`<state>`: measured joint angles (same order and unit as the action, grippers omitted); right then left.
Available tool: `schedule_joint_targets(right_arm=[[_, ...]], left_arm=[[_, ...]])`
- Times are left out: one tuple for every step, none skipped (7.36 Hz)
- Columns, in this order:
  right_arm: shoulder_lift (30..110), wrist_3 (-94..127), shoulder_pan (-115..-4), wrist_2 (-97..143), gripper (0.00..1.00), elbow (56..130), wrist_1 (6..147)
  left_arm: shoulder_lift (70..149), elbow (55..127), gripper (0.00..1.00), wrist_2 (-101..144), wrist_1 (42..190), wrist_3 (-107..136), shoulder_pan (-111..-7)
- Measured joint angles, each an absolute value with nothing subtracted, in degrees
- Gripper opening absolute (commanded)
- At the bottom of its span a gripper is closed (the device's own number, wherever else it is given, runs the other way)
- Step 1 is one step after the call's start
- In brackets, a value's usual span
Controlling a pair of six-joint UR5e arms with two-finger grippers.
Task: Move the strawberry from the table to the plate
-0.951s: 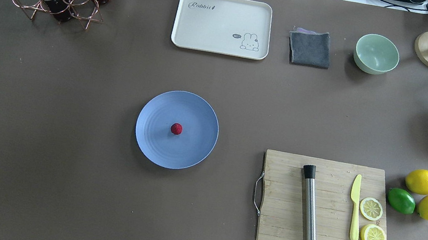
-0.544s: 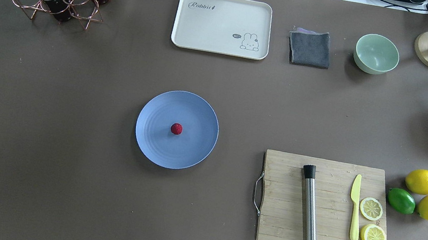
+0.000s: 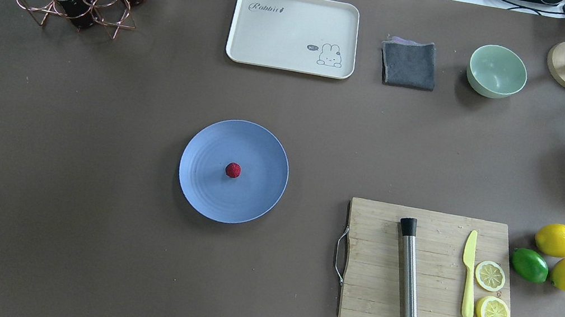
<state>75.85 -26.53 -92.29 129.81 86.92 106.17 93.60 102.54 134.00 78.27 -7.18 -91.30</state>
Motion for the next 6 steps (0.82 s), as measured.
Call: schedule_joint_targets(right_arm=[[75.9, -26.5, -92.3, 130.0, 1.00, 86.9, 106.2], [76.0, -26.5, -92.3, 130.0, 1.00, 86.8, 106.2], [76.1, -26.5, -92.3, 130.1, 1.00, 86.8, 106.2], [76.1, -26.5, -92.3, 130.1, 1.00, 86.8, 106.2], [76.2, -26.5, -92.3, 130.2, 1.00, 87.0, 106.1], [76.2, -26.5, -92.3, 130.2, 1.00, 87.2, 106.1]], left_arm=[[93.4, 102.8, 0.97, 133.9, 78.3, -7.1, -91.3], [93.0, 103.1, 0.97, 133.8, 78.4, -7.1, -91.4], [92.7, 103.3, 0.97, 133.8, 78.4, -7.1, -91.4], [92.6, 103.3, 0.97, 133.8, 78.5, -7.1, -91.4], [92.6, 103.3, 0.97, 133.7, 78.5, -7.1, -91.4], [92.5, 103.4, 0.97, 133.7, 78.5, -7.0, -91.4]])
